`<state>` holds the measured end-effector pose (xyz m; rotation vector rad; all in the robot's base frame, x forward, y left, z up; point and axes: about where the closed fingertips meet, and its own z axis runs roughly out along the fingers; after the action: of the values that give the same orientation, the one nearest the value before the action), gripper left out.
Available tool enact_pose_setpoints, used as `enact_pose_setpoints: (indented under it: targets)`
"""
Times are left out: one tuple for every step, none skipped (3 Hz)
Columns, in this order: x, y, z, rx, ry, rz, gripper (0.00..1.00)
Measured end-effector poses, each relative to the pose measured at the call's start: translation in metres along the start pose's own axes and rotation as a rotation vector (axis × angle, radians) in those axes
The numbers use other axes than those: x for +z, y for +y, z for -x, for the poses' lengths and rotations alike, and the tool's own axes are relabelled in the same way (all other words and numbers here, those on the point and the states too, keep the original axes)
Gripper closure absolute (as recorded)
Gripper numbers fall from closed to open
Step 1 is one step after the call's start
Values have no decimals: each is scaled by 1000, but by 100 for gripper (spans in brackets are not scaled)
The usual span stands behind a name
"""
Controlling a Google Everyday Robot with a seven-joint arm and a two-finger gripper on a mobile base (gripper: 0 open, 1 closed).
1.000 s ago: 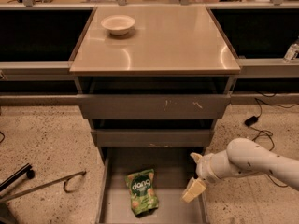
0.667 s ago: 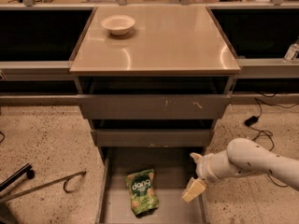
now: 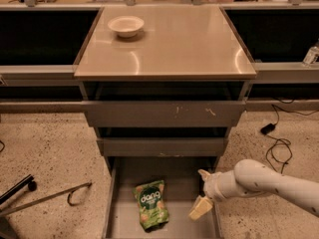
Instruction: Pick green rice chip bag from bottom drawer and place on counter
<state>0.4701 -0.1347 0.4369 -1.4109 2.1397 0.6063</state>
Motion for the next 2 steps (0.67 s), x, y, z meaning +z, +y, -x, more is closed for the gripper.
enact_pose_setpoints:
  targets:
    - [71, -20, -28, 7, -43, -34, 0]
    - [142, -28, -55, 71, -103, -41, 0]
